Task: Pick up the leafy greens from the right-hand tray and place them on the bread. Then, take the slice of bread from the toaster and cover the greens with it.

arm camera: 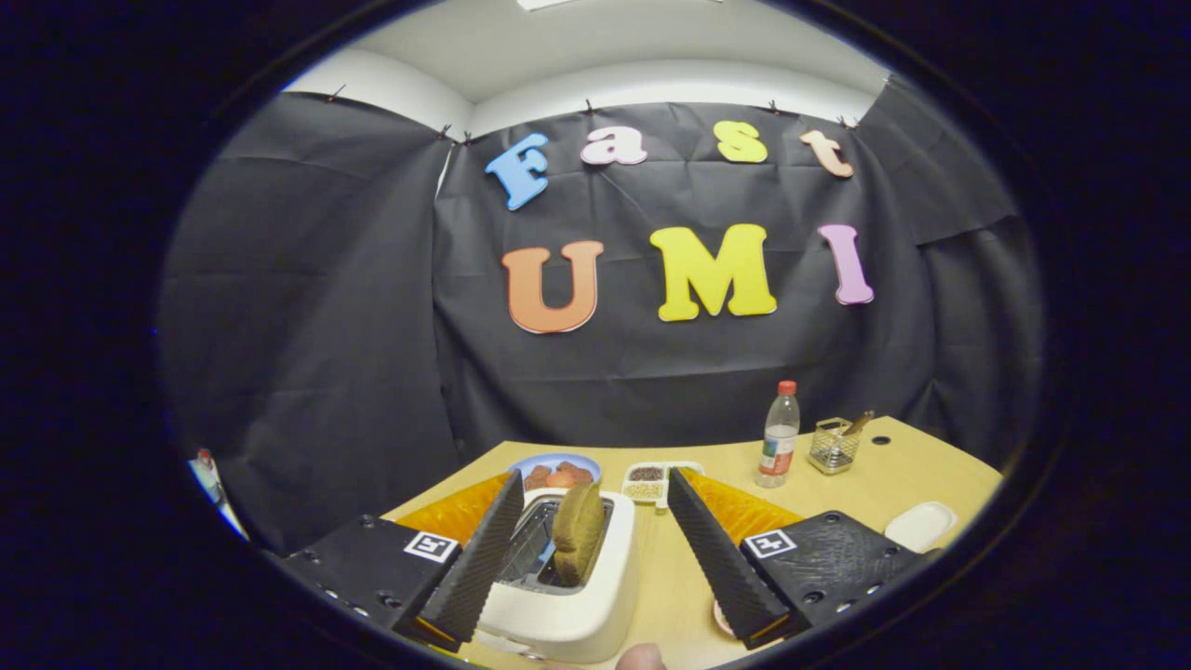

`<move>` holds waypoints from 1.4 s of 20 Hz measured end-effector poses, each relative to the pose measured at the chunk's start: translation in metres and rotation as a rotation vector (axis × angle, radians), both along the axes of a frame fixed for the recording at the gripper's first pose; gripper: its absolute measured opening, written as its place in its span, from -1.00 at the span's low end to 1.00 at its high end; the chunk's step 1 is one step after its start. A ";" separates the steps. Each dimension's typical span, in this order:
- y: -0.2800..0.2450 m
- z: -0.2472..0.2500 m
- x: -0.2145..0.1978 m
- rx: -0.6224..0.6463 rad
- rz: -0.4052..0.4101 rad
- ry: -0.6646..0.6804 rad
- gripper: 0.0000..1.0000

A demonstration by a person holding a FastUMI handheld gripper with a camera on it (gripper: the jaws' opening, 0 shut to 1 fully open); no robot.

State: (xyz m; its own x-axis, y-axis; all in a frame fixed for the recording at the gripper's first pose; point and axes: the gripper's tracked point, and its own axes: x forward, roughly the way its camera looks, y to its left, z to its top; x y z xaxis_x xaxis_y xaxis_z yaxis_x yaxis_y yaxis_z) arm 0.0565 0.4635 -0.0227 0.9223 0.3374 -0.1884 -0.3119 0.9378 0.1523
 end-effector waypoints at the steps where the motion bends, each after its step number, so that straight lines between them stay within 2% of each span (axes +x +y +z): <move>1: 0.005 -0.010 0.004 -0.008 -0.005 0.019 0.91; 5: 0.014 -0.035 0.015 -0.037 -0.033 0.098 0.87; 8: 0.019 -0.047 0.022 -0.036 -0.036 0.143 0.64; 18: 0.022 -0.057 0.027 -0.043 -0.032 0.186 -0.64; 21: 0.025 -0.050 0.024 -0.032 -0.008 0.166 -0.83; 28: 0.011 0.002 0.017 0.060 0.018 0.070 -0.83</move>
State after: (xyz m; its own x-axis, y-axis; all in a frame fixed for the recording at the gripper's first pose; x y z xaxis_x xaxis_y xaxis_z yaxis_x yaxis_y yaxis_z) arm 0.0737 0.4743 -0.0211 0.9011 0.3668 -0.2311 -0.3156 0.9205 0.2305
